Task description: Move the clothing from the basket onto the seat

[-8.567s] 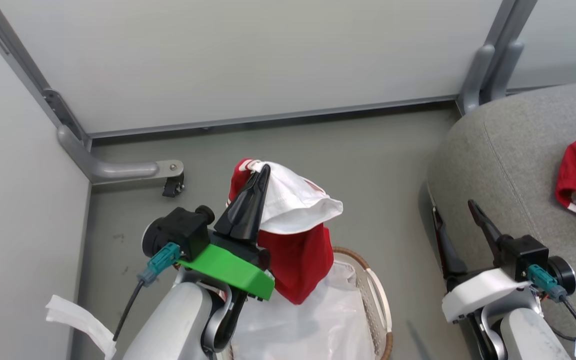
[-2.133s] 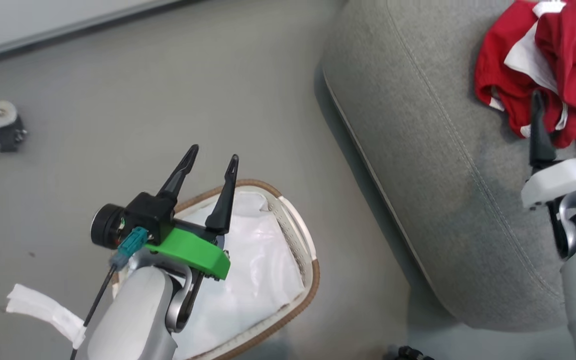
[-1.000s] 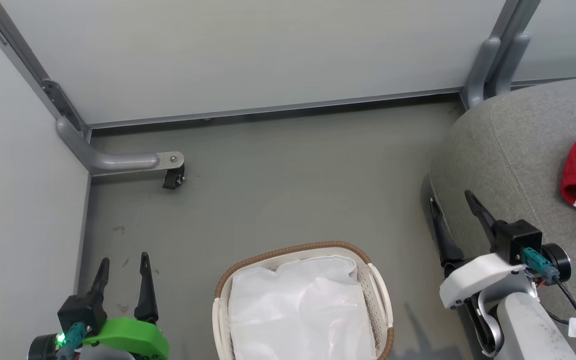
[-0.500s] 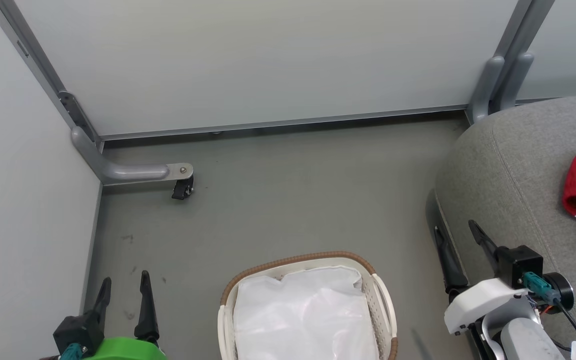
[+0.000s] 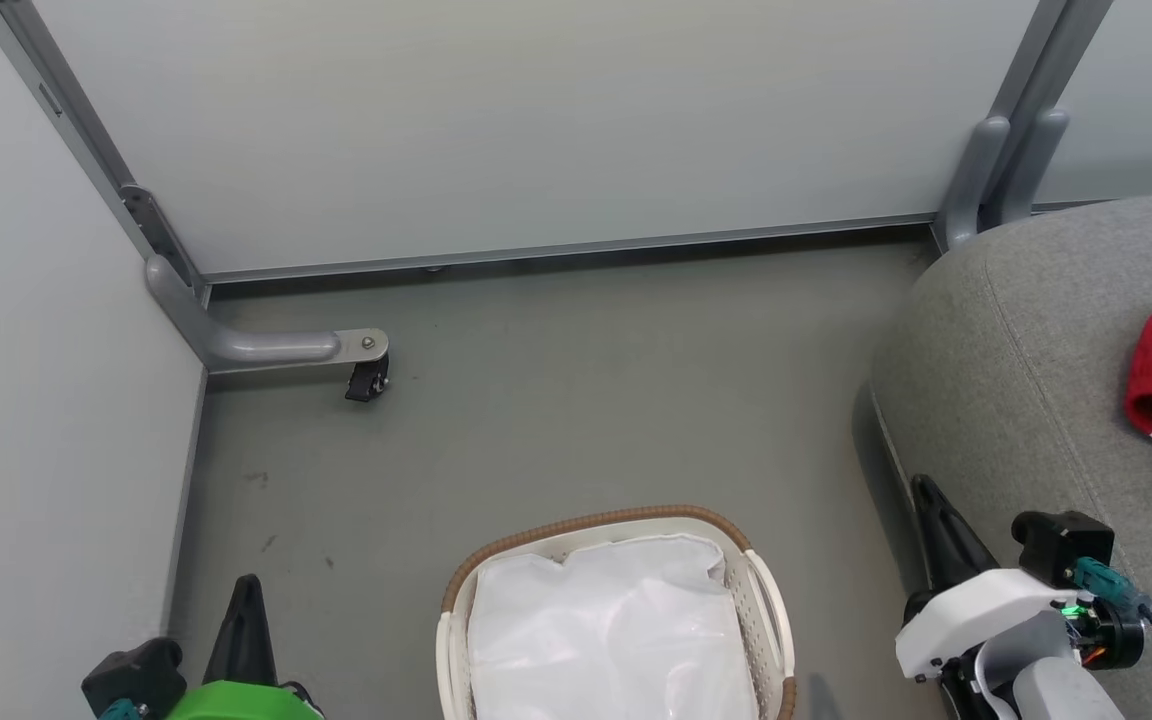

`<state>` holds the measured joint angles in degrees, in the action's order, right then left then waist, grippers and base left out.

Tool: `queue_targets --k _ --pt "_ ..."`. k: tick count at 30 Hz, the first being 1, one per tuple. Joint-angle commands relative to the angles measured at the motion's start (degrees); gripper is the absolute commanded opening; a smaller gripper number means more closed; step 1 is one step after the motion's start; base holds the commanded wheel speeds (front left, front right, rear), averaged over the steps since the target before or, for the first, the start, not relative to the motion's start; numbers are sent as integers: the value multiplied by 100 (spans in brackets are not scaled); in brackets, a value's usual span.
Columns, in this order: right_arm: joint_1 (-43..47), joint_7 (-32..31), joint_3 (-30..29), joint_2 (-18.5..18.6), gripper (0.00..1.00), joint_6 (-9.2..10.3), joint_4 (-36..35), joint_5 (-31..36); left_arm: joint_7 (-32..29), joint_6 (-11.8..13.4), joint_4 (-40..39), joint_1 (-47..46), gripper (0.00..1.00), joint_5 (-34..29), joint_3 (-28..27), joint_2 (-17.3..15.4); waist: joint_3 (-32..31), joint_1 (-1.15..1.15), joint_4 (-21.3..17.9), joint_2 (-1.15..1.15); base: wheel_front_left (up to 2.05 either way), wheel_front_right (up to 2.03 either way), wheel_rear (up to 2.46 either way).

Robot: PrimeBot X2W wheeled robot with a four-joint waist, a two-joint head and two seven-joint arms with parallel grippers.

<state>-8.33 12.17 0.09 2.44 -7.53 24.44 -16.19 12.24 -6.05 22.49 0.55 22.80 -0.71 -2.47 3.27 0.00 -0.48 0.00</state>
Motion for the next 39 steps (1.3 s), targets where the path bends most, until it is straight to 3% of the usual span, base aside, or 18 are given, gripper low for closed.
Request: queue_targets --k 1,39 --pt "-39 -51 -44 26 0 1 -137 -287 -47 -21 -122 -126 0 274 -44 -18 -4 0 1 0 0 0 0" --pt "93 -868 -317 41 0 3 -578 -3615 -872 -82 -474 -399 0 3310 -284 -36 -104 0 16 0 0 0 0"
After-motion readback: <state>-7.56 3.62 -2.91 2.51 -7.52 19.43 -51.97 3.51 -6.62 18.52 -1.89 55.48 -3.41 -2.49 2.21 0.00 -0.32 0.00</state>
